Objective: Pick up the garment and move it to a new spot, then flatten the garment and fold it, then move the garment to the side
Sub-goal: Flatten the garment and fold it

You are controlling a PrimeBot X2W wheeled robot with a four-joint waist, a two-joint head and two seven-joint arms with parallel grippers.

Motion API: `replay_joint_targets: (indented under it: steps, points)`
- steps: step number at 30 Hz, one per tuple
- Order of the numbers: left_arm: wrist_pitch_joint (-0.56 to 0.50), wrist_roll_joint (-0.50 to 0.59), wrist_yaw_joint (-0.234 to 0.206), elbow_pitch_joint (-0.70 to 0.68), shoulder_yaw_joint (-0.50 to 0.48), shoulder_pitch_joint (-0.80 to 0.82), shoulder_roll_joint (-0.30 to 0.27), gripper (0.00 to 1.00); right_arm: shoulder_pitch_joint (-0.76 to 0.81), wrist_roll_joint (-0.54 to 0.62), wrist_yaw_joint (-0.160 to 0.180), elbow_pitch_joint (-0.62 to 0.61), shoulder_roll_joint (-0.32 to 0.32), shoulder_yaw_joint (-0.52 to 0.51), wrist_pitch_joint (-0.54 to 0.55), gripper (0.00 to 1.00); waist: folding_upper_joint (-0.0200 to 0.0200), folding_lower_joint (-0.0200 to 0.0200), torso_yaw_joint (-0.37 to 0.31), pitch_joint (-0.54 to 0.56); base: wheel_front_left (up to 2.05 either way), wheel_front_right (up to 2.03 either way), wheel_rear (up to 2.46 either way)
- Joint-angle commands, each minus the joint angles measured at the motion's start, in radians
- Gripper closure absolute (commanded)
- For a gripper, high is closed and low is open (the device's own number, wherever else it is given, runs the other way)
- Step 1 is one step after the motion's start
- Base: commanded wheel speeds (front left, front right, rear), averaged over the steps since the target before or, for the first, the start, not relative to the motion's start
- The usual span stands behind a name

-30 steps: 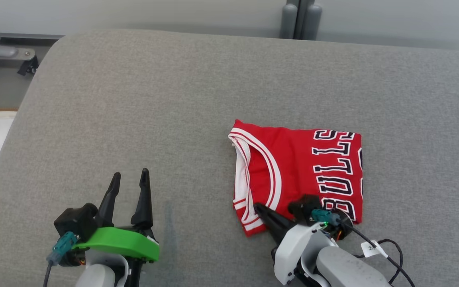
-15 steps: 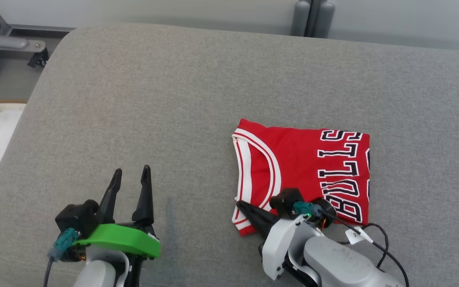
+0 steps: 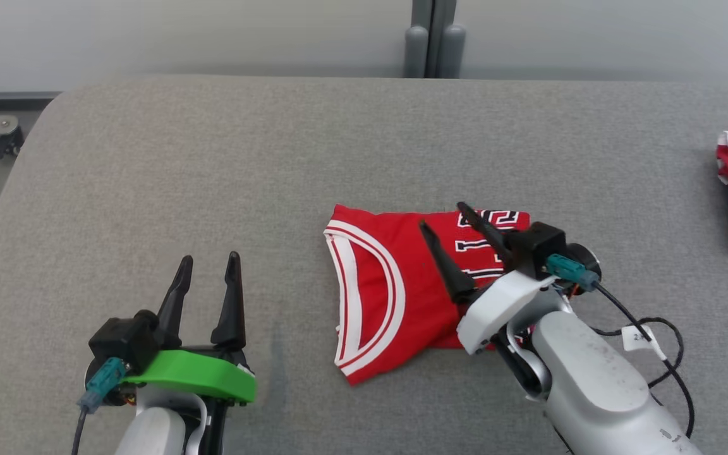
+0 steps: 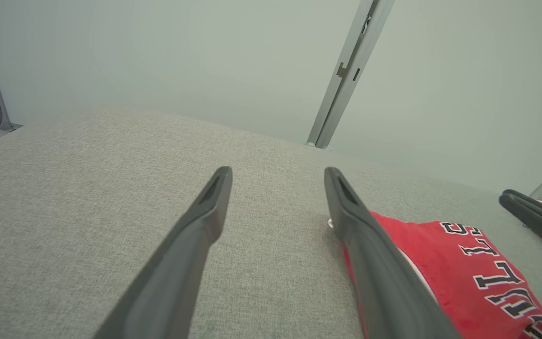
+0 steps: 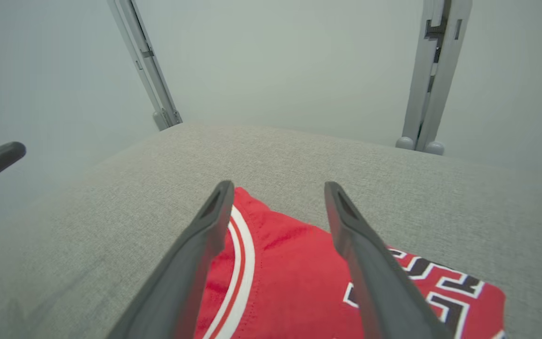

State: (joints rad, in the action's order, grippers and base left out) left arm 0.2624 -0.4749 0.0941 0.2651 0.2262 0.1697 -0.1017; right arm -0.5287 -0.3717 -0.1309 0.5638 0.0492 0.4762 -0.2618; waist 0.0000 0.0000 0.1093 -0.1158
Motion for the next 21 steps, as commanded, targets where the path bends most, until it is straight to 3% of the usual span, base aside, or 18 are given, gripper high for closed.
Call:
replay_joint_targets:
  steps: [1,11,21]
  points:
    - [0.003,0.011,0.005,0.0,-0.008,-0.013,0.007,0.0,0.031,0.037,0.001,-0.025,0.003,-0.04,-0.004,0.0,0.0,0.0,-0.04,0.033,0.0,0.0,0.0]
    - [0.003,0.042,0.015,0.004,-0.043,-0.072,0.027,0.0,0.204,0.173,0.001,-0.162,0.003,-0.29,-0.004,0.0,0.0,0.0,-0.101,0.083,0.0,0.0,0.0]
    - [0.003,0.053,0.018,-0.018,-0.088,-0.179,0.044,0.0,0.38,0.138,0.001,-0.265,0.003,-0.419,-0.004,0.0,0.0,0.0,-0.12,0.118,0.0,0.0,0.0]
